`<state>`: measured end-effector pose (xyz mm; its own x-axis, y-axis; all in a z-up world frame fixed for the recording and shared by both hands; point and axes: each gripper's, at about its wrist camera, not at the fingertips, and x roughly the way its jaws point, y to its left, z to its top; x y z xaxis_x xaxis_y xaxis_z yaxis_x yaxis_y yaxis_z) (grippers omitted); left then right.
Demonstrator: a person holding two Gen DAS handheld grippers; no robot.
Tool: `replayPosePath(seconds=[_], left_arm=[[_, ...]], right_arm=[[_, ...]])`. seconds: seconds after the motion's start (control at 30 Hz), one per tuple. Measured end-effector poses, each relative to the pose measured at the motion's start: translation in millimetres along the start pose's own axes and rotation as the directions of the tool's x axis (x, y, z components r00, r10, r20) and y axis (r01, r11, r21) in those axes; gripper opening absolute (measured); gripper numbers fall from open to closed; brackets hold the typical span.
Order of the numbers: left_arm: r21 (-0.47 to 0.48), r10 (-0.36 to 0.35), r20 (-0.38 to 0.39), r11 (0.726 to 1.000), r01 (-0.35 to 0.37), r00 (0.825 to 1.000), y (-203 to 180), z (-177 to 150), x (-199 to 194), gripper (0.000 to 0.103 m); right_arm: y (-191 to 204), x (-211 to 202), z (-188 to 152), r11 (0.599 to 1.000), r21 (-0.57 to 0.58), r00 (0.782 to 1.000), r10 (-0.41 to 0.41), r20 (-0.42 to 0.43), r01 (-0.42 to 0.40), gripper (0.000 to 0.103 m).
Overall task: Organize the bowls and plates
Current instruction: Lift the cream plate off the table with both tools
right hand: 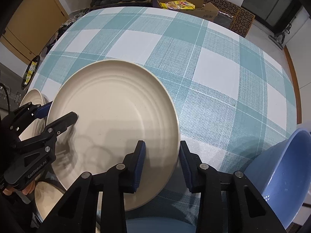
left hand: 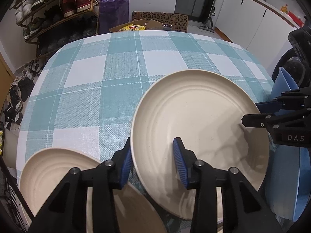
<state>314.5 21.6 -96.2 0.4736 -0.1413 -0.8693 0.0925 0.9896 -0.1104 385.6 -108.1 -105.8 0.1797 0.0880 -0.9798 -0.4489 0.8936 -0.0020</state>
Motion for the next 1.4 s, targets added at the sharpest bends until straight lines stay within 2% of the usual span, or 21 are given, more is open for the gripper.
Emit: replayPosePath(seconds=[0.27,0.37,0.63,1.4], left_arm=[[0.013,0.021,-0.007,1.000,-0.021,1.000,-4,-1,1,0.041],[0.016,0.023,-0.005,1.000,-0.023,1.000,-5,-2,0,0.041],[-0.015,0.005,-0.002,1.000,-0.005,1.000,0,-3,-2,0.031],[-0.042,0.021,0.066,0.999,-0.018,0.998,4,-2,-28,0.029]], right_arm=[[-3,5,-5,1.000,-0.001,1.000,0.001,-0.024,-0.001,0.036],[-6,4,-6,1.000,0.016,1.000,0.014,-0.014,-0.013,0.030],[-12,0,-10,0.999,0.036,1.000,-0.012,-0.001,0.012,0.015],[-13,-24,-7,0.998,0.067,0.995,-0.014,0.097,0.008,0.013]])
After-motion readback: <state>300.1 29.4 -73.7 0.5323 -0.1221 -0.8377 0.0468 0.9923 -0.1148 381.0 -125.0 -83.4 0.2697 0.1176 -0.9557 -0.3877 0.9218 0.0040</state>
